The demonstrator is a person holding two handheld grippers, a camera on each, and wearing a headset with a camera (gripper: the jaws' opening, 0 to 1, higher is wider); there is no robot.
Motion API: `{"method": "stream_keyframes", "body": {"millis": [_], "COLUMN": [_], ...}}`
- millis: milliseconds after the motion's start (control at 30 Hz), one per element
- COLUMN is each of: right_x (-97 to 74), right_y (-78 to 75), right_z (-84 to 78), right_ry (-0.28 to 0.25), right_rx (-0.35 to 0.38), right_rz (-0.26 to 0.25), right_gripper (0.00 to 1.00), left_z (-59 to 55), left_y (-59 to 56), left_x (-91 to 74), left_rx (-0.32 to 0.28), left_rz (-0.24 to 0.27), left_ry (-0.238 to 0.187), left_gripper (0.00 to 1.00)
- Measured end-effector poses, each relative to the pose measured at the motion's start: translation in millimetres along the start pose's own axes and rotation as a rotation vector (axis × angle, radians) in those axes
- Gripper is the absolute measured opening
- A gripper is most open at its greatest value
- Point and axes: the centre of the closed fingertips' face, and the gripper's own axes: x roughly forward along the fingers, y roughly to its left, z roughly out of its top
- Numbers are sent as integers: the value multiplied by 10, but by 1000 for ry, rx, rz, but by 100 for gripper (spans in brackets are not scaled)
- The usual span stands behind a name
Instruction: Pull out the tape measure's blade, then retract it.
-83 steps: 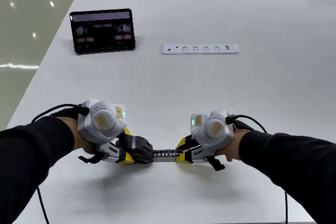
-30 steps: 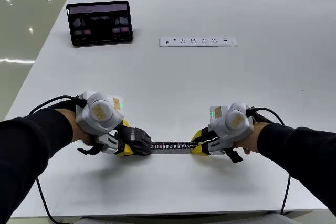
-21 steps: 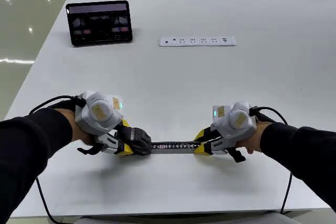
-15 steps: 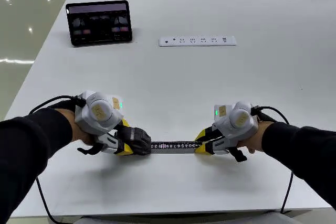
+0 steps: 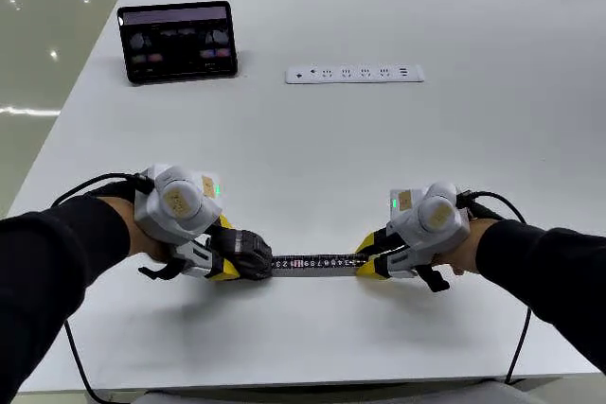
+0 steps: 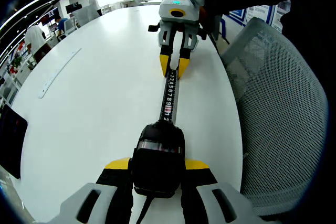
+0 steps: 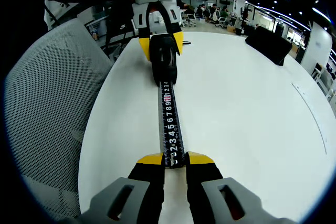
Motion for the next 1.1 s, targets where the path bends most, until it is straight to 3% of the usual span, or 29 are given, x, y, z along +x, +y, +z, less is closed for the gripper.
{"method": "stream_keyframes", "body": {"millis": [1100], "right_x": [-150], "right_y": [-29], "right_z": [-175], "right_ry": [25], "right_rx": [9], "right_rz": [-13], "right_gripper": [10], "left_z": [-8], "left_y": [16], "left_x": [13], "left_rx": [-14], "left_rz": [8], "left_ry": [-6], "left_gripper": [31]}}
